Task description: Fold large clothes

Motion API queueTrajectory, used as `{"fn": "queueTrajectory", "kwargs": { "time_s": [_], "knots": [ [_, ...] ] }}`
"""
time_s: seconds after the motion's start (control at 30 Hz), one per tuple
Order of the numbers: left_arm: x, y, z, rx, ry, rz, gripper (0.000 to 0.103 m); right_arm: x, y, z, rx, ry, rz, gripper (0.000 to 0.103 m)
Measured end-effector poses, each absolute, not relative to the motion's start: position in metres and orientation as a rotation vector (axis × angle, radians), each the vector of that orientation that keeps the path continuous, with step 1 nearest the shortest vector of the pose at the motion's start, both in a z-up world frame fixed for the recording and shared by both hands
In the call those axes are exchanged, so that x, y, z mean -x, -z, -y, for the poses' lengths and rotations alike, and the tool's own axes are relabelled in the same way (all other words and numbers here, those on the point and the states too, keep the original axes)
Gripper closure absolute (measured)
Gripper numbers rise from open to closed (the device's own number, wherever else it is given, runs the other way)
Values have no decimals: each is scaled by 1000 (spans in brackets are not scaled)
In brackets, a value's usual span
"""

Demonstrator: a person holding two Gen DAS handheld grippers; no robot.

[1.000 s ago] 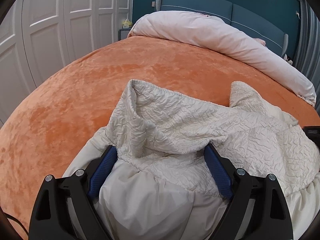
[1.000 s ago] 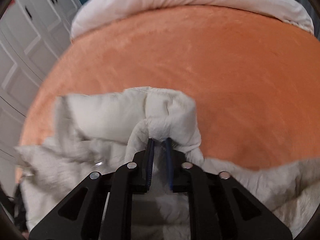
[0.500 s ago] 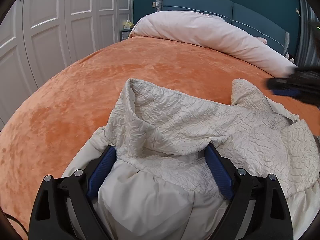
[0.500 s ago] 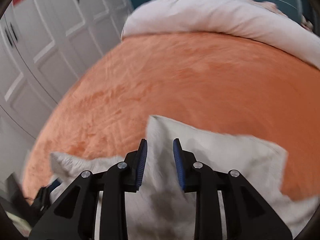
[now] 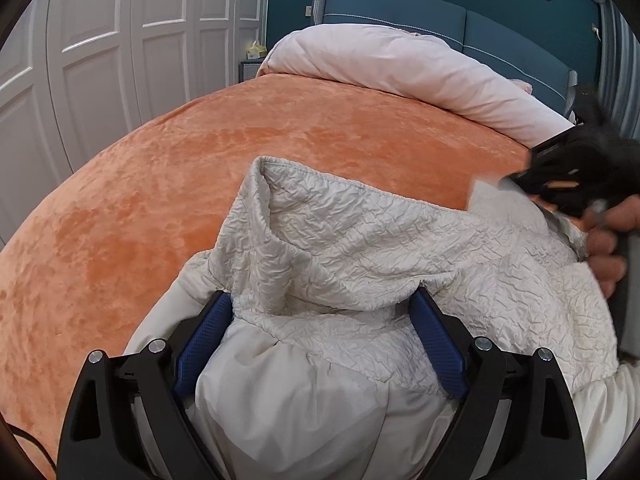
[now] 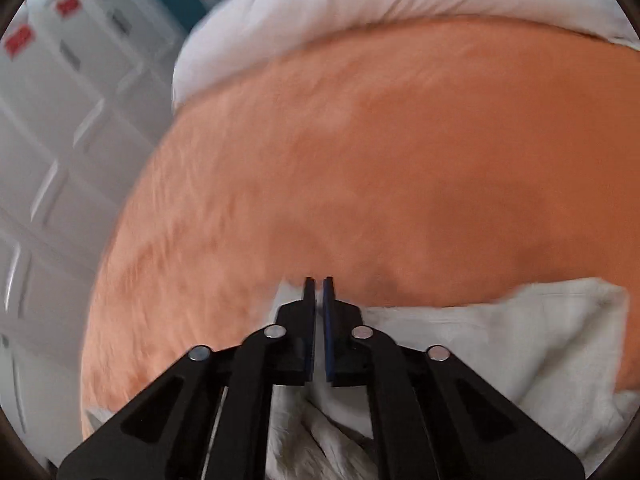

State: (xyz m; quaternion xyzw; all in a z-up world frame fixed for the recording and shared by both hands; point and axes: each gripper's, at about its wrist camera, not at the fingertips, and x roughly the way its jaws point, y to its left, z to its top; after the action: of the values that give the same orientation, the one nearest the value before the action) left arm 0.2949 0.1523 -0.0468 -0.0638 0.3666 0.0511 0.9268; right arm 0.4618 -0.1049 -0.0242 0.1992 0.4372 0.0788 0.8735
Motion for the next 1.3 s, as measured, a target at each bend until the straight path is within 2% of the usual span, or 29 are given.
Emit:
{"fn": "queueTrajectory", "kwargs": {
  "time_s": [0.1,0.2,0.43,0.5,0.67,0.7,0.77,0.83,0.93,1.0,1.2,1.3],
  "knots": [
    [-296,47,-151,131,-105,-754,15,-413,-29,123,-359,-254,-770,99],
    [-296,47,-150,131,-105,-754,15,-342,-50,139,-209,-263,-706,96],
    [-296,46,-149,125,-109,-759,15,-201,-12,229,-213,-34,-736,96],
    [-296,46,-150,126,-109,-761,15,-182,7,257,-246,34,-773,103],
    [-284,31,-151,85,-125,-789,15,-139,8,292,-360,89,-770,102],
    [-275,26,-152,85,-126,-789,15,-130,2,295,-362,99,-766,101],
    [-250,14,-157,98,-118,-792,15,-116,-5,300,-389,103,-769,91],
    [-219,4,-163,95,-130,-795,15,-93,-12,304,-419,103,-768,60],
    [-171,-3,-178,112,-147,-815,15,-63,-22,301,-418,82,-764,57],
    [-150,-3,-188,148,-143,-831,15,-49,-20,296,-406,68,-777,50],
    [-106,4,-223,319,-197,-878,15,-12,-9,296,-411,77,-793,50],
    [-101,-17,-211,376,-148,-817,15,-25,-31,270,-360,-17,-741,57]
  ]
}}
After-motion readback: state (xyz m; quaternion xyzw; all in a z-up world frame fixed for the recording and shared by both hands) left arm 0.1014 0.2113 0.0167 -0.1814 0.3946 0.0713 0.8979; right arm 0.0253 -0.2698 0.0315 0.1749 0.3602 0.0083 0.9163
